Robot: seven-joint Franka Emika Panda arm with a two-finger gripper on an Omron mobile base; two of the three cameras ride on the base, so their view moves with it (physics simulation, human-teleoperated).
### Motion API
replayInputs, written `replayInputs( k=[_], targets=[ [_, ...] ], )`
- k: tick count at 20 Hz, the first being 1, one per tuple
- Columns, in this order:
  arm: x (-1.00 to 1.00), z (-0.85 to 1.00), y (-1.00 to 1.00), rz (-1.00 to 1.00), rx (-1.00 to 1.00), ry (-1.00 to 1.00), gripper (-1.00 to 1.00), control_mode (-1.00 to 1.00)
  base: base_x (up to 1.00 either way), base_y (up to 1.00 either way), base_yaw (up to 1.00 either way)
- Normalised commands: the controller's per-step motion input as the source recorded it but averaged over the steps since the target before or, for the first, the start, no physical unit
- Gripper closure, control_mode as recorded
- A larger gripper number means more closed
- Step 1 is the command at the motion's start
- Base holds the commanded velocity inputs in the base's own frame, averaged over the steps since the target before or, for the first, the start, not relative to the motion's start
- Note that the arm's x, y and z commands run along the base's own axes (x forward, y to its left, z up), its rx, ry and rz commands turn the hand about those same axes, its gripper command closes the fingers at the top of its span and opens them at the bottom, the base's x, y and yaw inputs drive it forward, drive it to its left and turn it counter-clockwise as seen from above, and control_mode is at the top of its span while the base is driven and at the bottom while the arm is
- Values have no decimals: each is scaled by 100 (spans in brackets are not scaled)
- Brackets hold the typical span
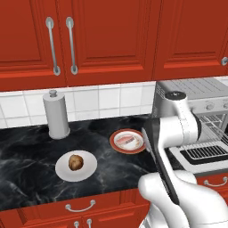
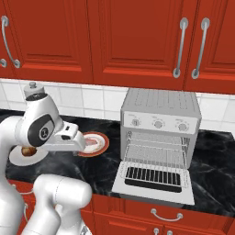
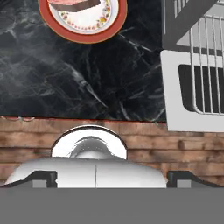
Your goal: Open the toaster oven door. Place the bread on the top rack in the toaster oven and place the steak on the bottom rack.
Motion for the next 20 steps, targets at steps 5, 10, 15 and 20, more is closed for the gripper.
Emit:
replayInputs(
  k=[5, 10, 15, 20],
  targets=[
    [41, -3, 27, -18, 12, -7, -100, -100, 0, 0, 0],
    [42, -12, 14, -22, 23, -5, -100, -100, 0, 0, 0],
    [41, -21, 20, -24, 9, -11, -100, -100, 0, 0, 0],
    [46, -20, 22, -28, 0, -5, -100, -100, 0, 0, 0]
  ],
)
